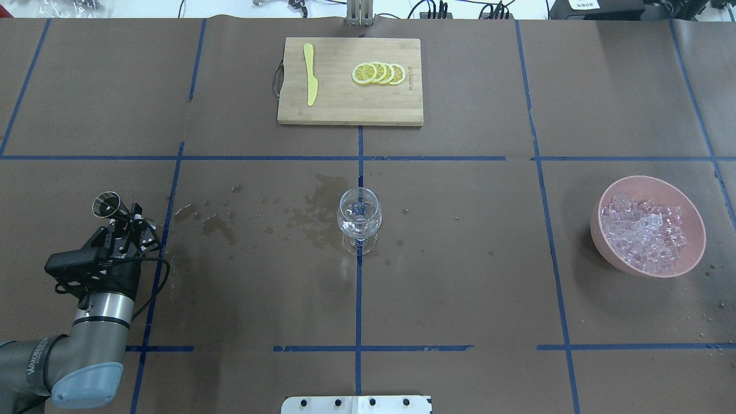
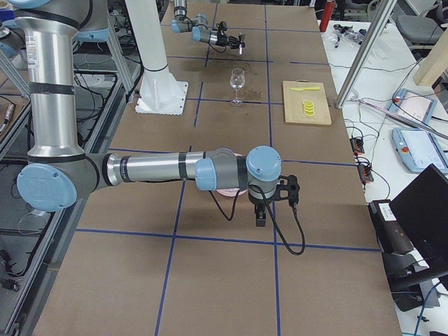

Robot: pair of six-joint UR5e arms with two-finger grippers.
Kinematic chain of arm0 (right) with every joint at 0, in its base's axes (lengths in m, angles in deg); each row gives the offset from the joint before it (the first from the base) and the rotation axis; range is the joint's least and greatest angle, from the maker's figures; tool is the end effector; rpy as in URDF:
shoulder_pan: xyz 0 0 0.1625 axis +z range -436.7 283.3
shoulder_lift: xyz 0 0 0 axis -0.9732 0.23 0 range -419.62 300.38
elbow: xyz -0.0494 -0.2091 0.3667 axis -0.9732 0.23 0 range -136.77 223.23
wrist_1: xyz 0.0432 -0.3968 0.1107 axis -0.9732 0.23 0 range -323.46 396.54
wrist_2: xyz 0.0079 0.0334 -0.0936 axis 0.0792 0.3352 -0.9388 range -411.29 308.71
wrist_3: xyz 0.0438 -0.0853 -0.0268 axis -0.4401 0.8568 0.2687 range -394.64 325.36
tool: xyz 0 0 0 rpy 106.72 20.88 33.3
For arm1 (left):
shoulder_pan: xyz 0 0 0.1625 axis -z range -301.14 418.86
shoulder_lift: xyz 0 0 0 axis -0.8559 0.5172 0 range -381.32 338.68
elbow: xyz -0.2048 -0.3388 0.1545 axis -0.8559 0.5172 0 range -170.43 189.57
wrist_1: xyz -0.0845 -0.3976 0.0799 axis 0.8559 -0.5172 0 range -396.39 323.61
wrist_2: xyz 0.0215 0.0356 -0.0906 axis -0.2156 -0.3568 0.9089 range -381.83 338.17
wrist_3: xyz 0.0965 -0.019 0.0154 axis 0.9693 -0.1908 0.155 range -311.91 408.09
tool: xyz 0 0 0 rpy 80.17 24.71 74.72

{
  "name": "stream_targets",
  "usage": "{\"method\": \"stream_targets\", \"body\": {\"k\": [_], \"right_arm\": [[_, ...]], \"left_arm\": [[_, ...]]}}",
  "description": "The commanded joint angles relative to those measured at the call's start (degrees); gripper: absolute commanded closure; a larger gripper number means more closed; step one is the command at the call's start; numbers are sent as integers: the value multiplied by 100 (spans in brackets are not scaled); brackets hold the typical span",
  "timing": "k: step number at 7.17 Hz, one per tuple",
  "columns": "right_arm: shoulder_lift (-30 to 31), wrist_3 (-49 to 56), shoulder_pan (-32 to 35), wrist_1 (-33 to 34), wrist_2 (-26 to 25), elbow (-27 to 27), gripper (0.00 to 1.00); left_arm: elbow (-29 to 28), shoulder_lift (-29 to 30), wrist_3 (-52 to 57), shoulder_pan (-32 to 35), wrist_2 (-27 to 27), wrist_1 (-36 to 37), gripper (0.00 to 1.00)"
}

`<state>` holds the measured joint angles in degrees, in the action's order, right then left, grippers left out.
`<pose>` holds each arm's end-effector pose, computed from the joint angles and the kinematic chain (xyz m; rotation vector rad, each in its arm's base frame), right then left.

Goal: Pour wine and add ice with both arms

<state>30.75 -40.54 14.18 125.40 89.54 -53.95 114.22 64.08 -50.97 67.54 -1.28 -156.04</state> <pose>0.0637 -0.4931 0.5895 0.0906 -0.8904 0.0489 0.4118 -0.2920 0.4808 1.1759 0.6175 -0.6824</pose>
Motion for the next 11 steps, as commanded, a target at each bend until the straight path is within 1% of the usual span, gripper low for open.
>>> {"method": "stream_targets", "body": {"k": [1,2,3,4,5,6,7,9,10,11], "right_arm": [[6,-78,0,-1,14,-99,0],[6,-78,0,-1,14,-117,0],[6,-78,-9,-1,14,-126,0],[6,-78,-26,-10,14,-134,0],[6,-87,-70,-10,-3,-213,0],[6,-244,-114,-10,-3,-283,0],[6,-454,-219,-10,-4,-440,0],[6,-797,-368,-10,-30,-722,0],[6,-1008,-474,-10,-56,-836,0],[15,-1019,-527,-1,-65,-933,0]], "left_arm": [[108,3,893,133,10,-941,100],[116,12,1262,169,10,-1399,100],[125,21,1510,230,10,-1708,100],[160,195,1921,326,10,-2050,100],[152,240,2500,345,10,-2254,100],[160,267,2862,388,19,-2308,100],[160,275,2979,398,19,-2378,100],[160,634,3724,433,10,-2379,100],[160,749,3771,433,10,-2379,100],[213,759,4041,441,19,-2379,100]]}}
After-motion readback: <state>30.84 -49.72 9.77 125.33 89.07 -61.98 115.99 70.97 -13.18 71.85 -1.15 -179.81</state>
